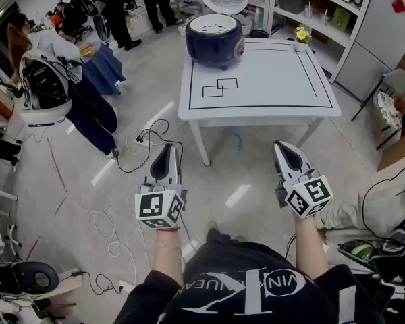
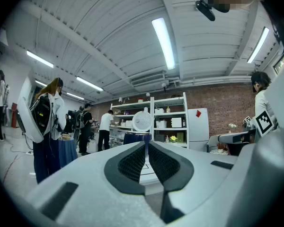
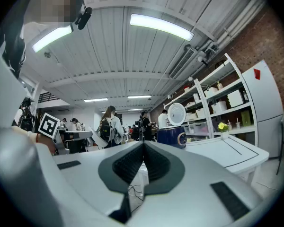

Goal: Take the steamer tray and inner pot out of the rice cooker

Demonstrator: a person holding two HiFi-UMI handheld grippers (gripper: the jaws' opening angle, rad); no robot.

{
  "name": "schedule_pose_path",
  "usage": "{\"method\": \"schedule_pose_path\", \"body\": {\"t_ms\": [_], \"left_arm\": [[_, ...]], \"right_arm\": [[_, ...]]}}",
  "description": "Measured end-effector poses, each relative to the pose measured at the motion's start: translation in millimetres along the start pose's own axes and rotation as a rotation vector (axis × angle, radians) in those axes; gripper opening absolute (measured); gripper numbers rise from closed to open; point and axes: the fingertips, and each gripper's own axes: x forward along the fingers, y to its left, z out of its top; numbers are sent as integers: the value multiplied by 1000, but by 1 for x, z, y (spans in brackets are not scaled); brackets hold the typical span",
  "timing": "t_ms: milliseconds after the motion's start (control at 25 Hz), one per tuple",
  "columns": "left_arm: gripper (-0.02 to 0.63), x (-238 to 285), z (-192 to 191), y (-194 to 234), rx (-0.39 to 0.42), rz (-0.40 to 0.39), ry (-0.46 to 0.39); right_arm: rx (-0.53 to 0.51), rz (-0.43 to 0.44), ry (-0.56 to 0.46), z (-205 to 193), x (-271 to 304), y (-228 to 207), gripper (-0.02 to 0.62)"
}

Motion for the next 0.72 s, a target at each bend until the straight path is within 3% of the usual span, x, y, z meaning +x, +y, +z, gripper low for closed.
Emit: {"method": "schedule_pose_path", "body": {"t_ms": [720], "left_arm": [[25, -15, -11, -28, -62, 14, -13]], "right_arm": [[-18, 10, 15, -10, -35, -11, -2]]}}
